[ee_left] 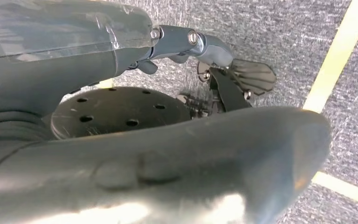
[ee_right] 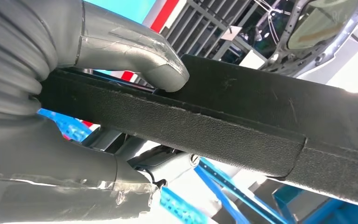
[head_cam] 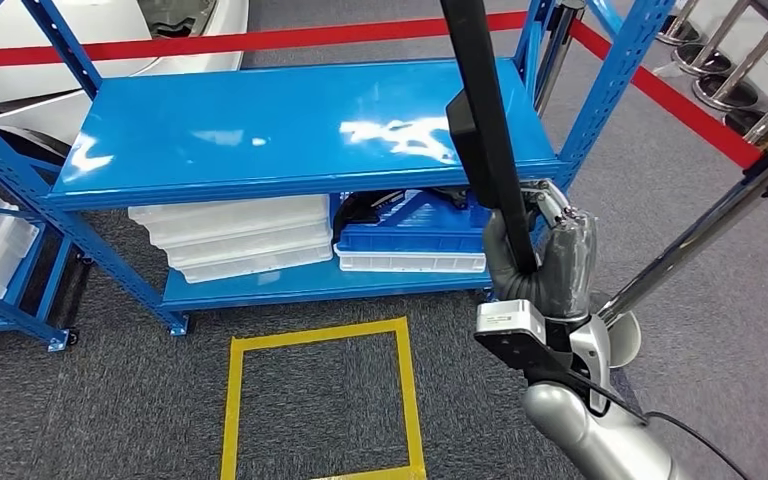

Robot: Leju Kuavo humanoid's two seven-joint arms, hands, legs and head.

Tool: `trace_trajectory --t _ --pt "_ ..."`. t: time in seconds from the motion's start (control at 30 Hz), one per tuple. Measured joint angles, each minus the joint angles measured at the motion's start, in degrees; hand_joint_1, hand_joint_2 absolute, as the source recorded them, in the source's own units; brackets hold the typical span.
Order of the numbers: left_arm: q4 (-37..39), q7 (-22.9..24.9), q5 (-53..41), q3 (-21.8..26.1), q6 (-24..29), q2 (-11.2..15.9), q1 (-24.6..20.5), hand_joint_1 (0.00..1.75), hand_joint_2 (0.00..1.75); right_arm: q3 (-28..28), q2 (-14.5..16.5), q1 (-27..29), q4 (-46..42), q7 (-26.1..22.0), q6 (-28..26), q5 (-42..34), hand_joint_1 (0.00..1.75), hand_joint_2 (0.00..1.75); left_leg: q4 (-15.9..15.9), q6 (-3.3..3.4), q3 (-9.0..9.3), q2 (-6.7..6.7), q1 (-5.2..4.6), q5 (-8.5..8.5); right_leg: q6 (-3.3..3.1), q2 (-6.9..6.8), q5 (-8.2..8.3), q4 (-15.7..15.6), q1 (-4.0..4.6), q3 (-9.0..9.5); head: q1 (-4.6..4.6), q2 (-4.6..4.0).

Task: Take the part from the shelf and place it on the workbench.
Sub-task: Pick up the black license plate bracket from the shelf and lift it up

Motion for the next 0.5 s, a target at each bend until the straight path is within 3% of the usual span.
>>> trace_trajectory --t 0.07,0.1,0.17,0.23,0.27,0.3,0.33,0.4,0.47,0.5 --pt "0.02 0.02 -0.02 0.00 -0.01 0.02 0.07 0.00 0.00 -0.04 0.02 0.10 0.02 0.07 0.00 0.09 1.75 1.75 -0.11 -0.64 -0.43 -0.17 0.06 0.54 -0.18 -0.02 0.83 -1.05 -0.15 -0.32 -0.03 0.00" --pt "0.04 0.01 -0.03 -0.01 -0.02 0.03 0.08 0.00 0.00 -0.06 0.04 0.15 0.02 0.09 -0.01 0.14 1.75 1.75 0.48 -1.04 -0.84 -0.33 0.06 -0.46 -0.47 -0.03 1.33 -1.59 -0.38 -0.62 -0.18 0.00" --pt "0.07 -0.03 -0.10 -0.02 0.01 0.07 0.10 0.00 0.00 -0.15 0.13 0.38 0.03 0.04 -0.08 0.21 1.75 1.75 4.71 -1.88 -2.13 -0.60 0.33 -5.25 -1.17 -0.15 2.20 -2.43 -0.86 -1.55 -0.70 0.00" --pt "0.07 -0.16 -0.16 -0.02 0.20 0.07 0.12 0.00 0.00 -0.29 0.17 0.87 0.02 0.15 -0.15 0.40 1.75 1.75 11.54 -2.55 -3.20 -0.61 0.88 -9.81 -1.49 -0.35 3.06 -2.05 -0.97 -2.97 -1.14 0.00" --pt "0.07 -0.24 -0.19 -0.02 0.35 0.07 0.12 0.00 0.00 -0.40 0.17 1.15 0.02 0.26 -0.16 0.54 1.75 1.75 14.19 -2.80 -3.17 -0.60 1.15 -10.33 -1.39 -0.47 3.46 -1.75 -1.06 -3.72 -1.17 0.00" --pt "0.07 -0.30 -0.22 -0.02 0.56 0.07 0.11 0.00 0.00 -0.53 0.17 1.43 0.02 0.36 -0.16 0.66 1.75 1.75 15.32 -3.02 -2.47 -0.60 1.41 -9.51 -1.22 -0.58 3.83 -1.38 -1.19 -4.55 -1.21 0.00" --pt "0.07 -0.33 -0.28 -0.02 0.75 0.07 0.10 0.00 0.00 -0.71 0.19 1.72 0.02 0.42 -0.17 0.71 1.75 1.75 14.59 -3.24 -0.95 -0.60 1.67 -7.84 -0.98 -0.65 4.20 -0.94 -1.37 -5.43 -1.26 0.00" --pt "0.05 -0.33 -0.39 -0.02 1.04 0.07 0.02 0.00 0.00 -1.17 0.22 2.10 0.02 0.42 -0.18 0.66 1.75 1.75 8.02 -3.62 4.30 -0.66 2.13 -5.54 -0.40 -0.67 4.84 0.11 -1.64 -7.14 -1.34 0.00" --pt "0.03 -0.33 -0.44 -0.02 1.10 0.07 -0.14 0.00 0.00 -1.57 0.25 2.15 0.02 0.41 -0.19 0.59 1.75 1.75 0.75 -3.44 8.78 -0.83 2.08 -6.46 0.41 -0.64 5.60 0.83 -1.70 -8.19 -1.37 0.00" --pt "0.02 -0.33 -0.44 -0.02 1.10 0.07 -0.23 0.00 0.00 -1.67 0.25 2.10 0.02 0.38 -0.20 0.56 1.75 1.75 -1.04 -3.18 9.57 -0.92 1.89 -7.15 0.91 -0.62 6.12 0.88 -1.68 -8.46 -1.37 0.00"
